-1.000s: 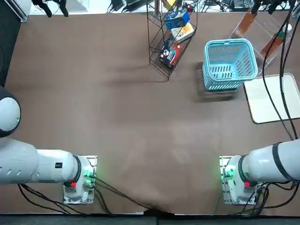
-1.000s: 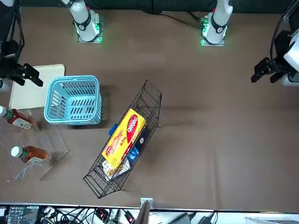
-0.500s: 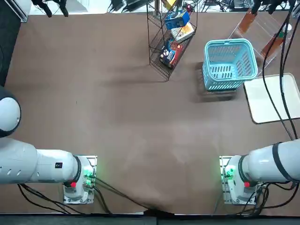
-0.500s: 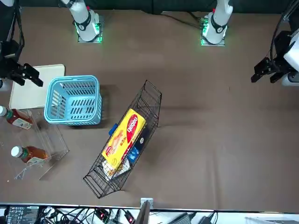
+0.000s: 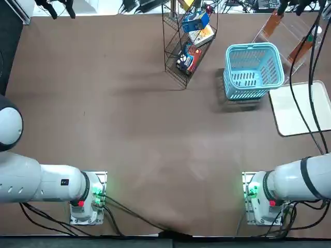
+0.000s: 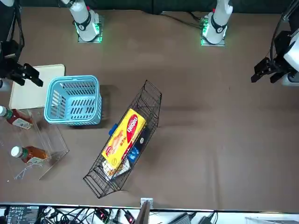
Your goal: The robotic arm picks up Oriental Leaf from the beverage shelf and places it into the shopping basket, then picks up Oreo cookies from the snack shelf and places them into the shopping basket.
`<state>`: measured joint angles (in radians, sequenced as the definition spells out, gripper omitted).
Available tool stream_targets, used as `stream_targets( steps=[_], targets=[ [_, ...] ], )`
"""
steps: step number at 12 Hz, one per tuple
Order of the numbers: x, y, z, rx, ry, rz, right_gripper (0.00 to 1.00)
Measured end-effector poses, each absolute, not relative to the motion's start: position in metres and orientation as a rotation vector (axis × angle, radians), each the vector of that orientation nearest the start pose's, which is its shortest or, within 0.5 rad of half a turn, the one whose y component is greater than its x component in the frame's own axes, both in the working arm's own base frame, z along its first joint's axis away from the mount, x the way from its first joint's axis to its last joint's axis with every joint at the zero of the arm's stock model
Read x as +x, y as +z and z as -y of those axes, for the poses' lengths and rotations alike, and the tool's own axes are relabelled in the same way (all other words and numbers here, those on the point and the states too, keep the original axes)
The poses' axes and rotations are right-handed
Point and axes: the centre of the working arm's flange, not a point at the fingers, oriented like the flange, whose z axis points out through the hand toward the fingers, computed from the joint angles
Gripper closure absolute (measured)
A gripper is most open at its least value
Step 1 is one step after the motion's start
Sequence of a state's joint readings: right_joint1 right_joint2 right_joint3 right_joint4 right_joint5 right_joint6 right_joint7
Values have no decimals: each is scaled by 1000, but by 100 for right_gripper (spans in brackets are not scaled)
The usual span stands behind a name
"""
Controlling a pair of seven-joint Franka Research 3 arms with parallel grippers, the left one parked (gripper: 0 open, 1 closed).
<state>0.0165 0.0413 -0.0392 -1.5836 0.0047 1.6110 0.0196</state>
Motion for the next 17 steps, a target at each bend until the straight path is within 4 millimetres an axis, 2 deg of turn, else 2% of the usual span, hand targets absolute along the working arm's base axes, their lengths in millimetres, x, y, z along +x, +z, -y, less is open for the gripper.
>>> stream_targets(
  steps=[11,14,15,17],
  targets=[
    [570,598,17,-3143,25,-68,0],
    [570,594,41,-3146,37,-22,0],
    [571,590,66,-3153,32,43,0],
    [573,583,94,-3154,37,178,0]
  ],
)
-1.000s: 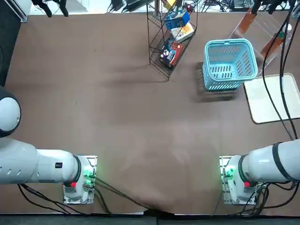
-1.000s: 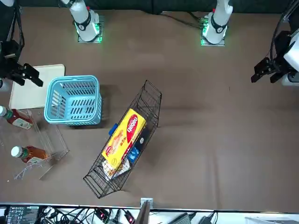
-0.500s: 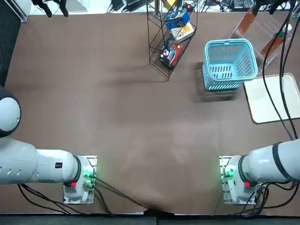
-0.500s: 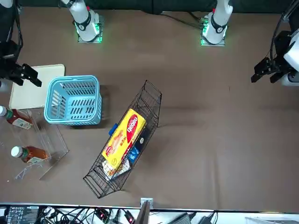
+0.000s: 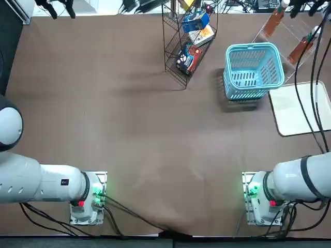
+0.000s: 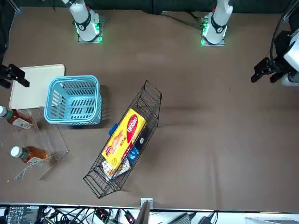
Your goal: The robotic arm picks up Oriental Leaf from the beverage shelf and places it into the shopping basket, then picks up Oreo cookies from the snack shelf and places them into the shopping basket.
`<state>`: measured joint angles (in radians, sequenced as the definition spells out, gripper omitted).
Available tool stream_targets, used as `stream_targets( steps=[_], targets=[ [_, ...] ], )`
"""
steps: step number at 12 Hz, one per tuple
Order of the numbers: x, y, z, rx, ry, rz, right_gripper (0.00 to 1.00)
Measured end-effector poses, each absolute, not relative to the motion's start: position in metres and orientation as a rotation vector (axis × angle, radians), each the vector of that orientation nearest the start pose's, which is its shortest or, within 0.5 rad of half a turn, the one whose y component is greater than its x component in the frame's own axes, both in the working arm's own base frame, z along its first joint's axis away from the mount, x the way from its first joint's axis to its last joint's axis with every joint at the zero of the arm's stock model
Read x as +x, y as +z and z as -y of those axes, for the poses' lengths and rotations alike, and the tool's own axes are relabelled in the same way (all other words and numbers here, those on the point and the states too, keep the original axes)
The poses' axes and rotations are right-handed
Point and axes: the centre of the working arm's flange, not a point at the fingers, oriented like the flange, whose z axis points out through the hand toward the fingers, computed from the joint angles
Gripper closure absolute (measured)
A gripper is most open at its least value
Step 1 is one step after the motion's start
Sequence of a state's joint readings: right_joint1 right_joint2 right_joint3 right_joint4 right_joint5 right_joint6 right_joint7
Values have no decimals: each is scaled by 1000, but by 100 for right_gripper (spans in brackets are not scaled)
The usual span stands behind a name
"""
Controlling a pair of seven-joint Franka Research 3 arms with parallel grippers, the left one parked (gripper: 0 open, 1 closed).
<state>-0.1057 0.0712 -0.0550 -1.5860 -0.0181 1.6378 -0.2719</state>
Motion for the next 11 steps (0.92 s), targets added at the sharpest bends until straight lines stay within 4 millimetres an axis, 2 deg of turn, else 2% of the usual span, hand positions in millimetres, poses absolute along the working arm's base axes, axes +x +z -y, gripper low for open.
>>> stream_targets(
  steps=[3,7,9,11],
  targets=[
    [575,571,151,-3143,19,351,0],
    [589,568,228,-3139,-22,547,0],
    [598,561,256,-3134,-24,614,0],
    [605,551,271,-3121,-13,683,0]
  ],
)
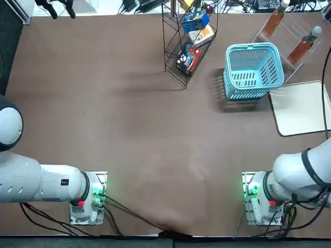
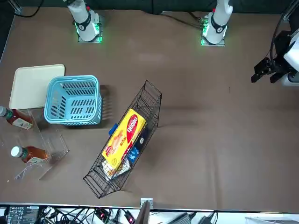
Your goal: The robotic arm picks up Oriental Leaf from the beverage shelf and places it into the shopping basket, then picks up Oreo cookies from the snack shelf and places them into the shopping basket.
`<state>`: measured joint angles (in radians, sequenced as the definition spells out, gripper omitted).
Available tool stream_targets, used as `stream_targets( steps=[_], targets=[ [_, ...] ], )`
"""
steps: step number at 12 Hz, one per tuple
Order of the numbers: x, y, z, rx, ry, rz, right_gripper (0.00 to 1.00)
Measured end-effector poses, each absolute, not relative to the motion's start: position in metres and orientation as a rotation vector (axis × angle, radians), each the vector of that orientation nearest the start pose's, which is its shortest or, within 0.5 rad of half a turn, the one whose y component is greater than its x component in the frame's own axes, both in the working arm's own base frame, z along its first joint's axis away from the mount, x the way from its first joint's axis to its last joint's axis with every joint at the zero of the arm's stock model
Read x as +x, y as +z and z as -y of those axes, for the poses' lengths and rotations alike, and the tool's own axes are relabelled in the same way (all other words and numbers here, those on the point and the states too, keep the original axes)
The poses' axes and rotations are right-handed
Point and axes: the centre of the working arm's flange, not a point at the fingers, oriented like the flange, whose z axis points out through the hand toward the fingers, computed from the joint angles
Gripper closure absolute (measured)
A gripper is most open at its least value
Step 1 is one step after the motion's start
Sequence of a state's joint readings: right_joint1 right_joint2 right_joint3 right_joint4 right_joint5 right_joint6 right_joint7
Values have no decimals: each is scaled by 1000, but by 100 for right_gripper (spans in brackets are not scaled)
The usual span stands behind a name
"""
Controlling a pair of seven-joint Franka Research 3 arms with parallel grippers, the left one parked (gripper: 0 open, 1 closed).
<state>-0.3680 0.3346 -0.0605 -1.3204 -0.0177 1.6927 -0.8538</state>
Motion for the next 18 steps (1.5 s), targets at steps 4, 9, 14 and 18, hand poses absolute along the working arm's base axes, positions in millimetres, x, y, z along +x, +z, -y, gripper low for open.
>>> stream_targets(
  steps=[4,9,14,18],
  targets=[
    [609,543,276,-3099,-1,746,0],
    [615,525,275,-3085,-27,797,0],
    [622,485,275,-3065,-16,848,0],
    [624,460,275,-3049,-19,906,0]
  ],
)
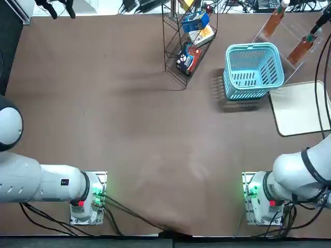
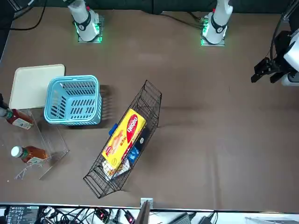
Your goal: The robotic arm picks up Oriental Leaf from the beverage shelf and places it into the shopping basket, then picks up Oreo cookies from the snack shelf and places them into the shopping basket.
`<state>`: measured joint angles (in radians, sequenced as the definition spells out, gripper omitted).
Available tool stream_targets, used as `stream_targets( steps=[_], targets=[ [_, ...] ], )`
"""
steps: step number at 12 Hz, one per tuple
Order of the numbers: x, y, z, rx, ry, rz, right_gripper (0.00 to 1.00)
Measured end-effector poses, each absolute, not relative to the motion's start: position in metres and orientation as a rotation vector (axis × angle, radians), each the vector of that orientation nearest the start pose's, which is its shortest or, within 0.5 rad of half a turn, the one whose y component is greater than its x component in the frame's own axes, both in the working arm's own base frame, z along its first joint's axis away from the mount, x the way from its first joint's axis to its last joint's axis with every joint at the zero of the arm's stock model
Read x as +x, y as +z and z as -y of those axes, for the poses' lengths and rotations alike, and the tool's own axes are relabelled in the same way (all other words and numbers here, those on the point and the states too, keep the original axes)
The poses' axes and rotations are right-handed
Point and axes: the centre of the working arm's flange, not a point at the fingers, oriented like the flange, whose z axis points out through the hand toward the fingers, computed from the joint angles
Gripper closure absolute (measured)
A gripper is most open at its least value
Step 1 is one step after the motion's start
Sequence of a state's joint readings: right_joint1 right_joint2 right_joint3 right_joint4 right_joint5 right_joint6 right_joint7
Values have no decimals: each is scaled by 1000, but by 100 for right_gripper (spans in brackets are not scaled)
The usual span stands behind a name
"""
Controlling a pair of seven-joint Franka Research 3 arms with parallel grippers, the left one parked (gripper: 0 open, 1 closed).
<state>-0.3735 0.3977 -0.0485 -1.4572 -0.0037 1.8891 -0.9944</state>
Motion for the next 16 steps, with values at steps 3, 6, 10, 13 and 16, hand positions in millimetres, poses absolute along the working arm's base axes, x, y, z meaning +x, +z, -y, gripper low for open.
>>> stream_targets(
  steps=[3,6,10,13,16],
  targets=[
    [623,449,275,-3046,-23,925,0],
    [622,432,274,-3043,-24,932,0],
    [622,417,275,-3034,-9,934,0],
    [622,411,275,-3028,-1,939,0],
    [623,408,276,-3025,5,939,0]
  ],
)
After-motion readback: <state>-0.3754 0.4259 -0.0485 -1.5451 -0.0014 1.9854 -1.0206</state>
